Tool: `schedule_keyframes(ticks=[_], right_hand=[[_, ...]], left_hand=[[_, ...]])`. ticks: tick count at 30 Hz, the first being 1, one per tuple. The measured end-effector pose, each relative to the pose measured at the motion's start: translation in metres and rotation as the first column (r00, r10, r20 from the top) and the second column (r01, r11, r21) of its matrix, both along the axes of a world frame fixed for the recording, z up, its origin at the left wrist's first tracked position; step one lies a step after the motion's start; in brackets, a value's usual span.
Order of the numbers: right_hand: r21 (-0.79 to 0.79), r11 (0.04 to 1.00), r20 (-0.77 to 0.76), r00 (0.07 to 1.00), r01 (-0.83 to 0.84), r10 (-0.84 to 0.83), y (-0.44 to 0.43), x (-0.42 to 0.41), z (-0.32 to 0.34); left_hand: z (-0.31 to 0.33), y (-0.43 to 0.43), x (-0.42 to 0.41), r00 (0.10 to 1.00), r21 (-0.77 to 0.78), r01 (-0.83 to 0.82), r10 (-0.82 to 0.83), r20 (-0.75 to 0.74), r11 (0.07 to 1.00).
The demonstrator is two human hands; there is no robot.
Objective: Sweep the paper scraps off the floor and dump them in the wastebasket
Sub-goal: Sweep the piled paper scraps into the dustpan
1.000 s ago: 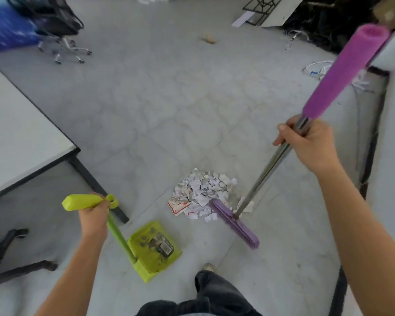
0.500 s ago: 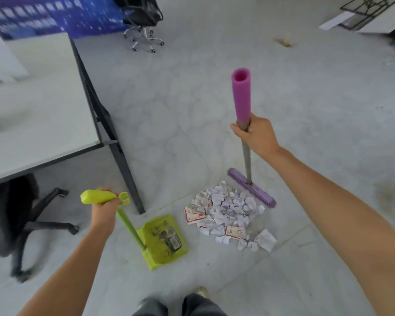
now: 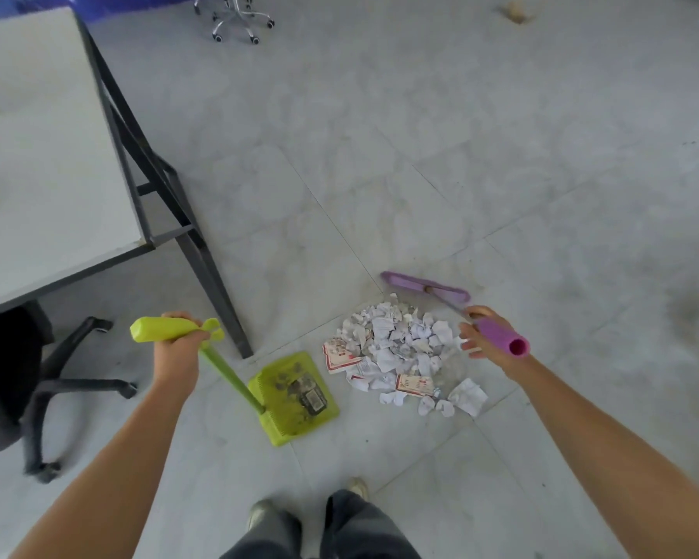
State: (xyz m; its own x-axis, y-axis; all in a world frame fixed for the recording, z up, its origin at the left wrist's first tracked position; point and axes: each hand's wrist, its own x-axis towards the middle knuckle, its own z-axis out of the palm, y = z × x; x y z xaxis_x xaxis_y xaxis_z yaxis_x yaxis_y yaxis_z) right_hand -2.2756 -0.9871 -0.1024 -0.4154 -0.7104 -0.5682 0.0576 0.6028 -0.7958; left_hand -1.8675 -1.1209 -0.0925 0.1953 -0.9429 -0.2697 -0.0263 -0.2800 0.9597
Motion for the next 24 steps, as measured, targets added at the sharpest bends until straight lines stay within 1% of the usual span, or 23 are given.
schedule_keyframes(ticks=[1,2,3,4,5,7,8,10,12,13,14,15,16,17,19,20,21,24], right_hand=[[0.002,0.998,0.176,0.982,0.067,-0.066,0.003,0.002,0.004],[0.018,0.991,0.319,0.939,0.131,-0.13,0.006,0.004,0.006],[0.057,0.981,0.402,0.895,0.185,-0.192,0.011,0.006,0.006],[0.121,0.963,0.445,0.854,0.242,-0.271,0.014,0.009,0.005],[0.174,0.94,0.449,0.825,0.295,-0.342,0.017,0.014,0.003],[0.239,0.896,0.41,0.798,0.374,-0.442,0.02,0.022,-0.002],[0.256,0.891,0.382,0.808,0.374,-0.449,0.02,0.03,-0.004],[0.297,0.898,0.279,0.87,0.323,-0.406,0.015,0.046,-0.007],[0.344,0.916,0.138,0.954,0.206,-0.266,0.008,0.065,-0.012],[0.386,0.917,0.042,0.99,0.106,-0.132,0.004,0.075,-0.013],[0.456,0.89,-0.056,0.998,0.009,0.019,0.001,0.087,-0.012],[0.524,0.85,-0.134,0.981,-0.053,0.143,-0.001,0.099,-0.011],[0.551,0.832,-0.181,0.964,-0.063,0.193,-0.003,0.111,-0.011],[0.544,0.837,-0.198,0.961,-0.055,0.192,-0.004,0.124,-0.011],[0.468,0.883,-0.213,0.975,0.041,0.068,-0.003,0.149,-0.015],[0.439,0.893,-0.209,0.978,0.1,-0.007,-0.001,0.162,-0.019],[0.429,0.894,-0.202,0.979,0.127,-0.042,0.003,0.175,-0.023],[0.402,0.907,-0.201,0.979,0.121,-0.041,0.014,0.203,-0.028]], left_hand=[[0.002,-0.003,-0.001,1.0,-0.002,0.012,-0.012,-0.005,1.0],[0.003,-0.006,-0.001,1.0,-0.007,0.028,-0.028,-0.008,1.0],[0.004,-0.009,-0.001,0.999,-0.011,0.043,-0.043,-0.006,0.999],[0.005,-0.012,-0.001,0.998,-0.012,0.055,-0.055,-0.006,0.998],[0.006,-0.014,0.001,0.998,-0.008,0.063,-0.063,-0.017,0.998],[0.005,-0.017,0.005,0.995,-0.001,0.082,-0.082,-0.055,0.997],[0.004,-0.018,0.009,0.993,-0.001,0.096,-0.096,-0.075,0.995],[0.0,-0.02,0.019,0.986,-0.003,0.13,-0.13,-0.105,0.991],[-0.004,-0.022,0.034,0.981,0.002,0.162,-0.161,-0.109,0.987],[-0.007,-0.022,0.042,0.978,0.006,0.179,-0.177,-0.106,0.984],[-0.009,-0.023,0.049,0.975,0.01,0.198,-0.196,-0.104,0.98],[-0.013,-0.024,0.057,0.972,0.017,0.216,-0.213,-0.1,0.976],[-0.015,-0.024,0.064,0.968,0.027,0.236,-0.233,-0.098,0.971],[-0.017,-0.025,0.071,0.964,0.036,0.253,-0.249,-0.093,0.967],[-0.022,-0.028,0.081,0.957,0.044,0.28,-0.276,-0.092,0.959],[-0.024,-0.031,0.085,0.953,0.045,0.294,-0.289,-0.095,0.955],[-0.025,-0.033,0.089,0.947,0.044,0.31,-0.304,-0.101,0.95],[-0.029,-0.036,0.095,0.935,0.054,0.337,-0.328,-0.134,0.94]])
